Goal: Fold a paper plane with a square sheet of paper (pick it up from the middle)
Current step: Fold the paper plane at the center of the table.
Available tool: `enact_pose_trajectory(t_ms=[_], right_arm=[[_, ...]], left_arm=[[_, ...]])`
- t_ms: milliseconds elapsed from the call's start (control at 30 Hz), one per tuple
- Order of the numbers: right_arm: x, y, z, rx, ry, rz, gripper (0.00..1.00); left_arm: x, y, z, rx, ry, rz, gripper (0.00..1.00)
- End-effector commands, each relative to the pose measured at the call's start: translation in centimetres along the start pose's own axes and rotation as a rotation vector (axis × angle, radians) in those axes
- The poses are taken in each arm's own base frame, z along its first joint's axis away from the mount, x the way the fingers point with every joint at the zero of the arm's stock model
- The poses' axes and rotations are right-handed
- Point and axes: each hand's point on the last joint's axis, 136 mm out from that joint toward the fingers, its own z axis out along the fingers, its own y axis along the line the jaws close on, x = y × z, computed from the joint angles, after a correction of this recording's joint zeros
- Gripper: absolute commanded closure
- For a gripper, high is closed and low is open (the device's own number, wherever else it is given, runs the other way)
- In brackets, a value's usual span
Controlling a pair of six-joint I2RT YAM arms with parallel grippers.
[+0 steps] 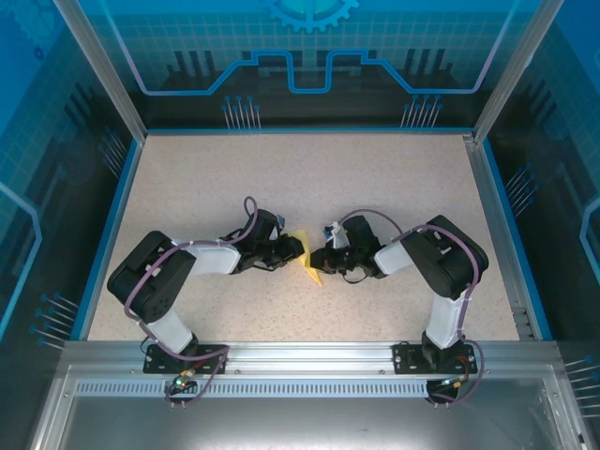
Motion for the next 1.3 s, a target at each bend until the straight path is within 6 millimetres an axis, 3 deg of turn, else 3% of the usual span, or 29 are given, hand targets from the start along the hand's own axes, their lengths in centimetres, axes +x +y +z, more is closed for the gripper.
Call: enact_pose_trajectory(t_ms=[0,433,700,933,1267], right_arm=[[0.8,-4.0,0.2,0.123,0.016,0.099,0.97],[0.9,-4.0,0.3,0.129,0.030,0.107,0.96],[0.5,-2.4,0.2,0.103,0.047,0.069,0.87],[0.6,-0.5,-0.9,0.081,0.070,0.009,0.80],[2.1,-0.4,-2.7,0.107,0.083,0.004,0.76]], left_arm=[[0.4,0.9,0.5,-0.010,0.019,0.016,0.73],[0.3,1.6,1.2,-0.040,0.032,0.022,0.74],[0.7,2.9,1.5,-0.113,0.060,-0.013,0.75],[1.0,3.6,1.5,-0.145,0.071,-0.033,0.76],[1.2,3.9,1.5,-0.150,0.079,-0.038,0.77]])
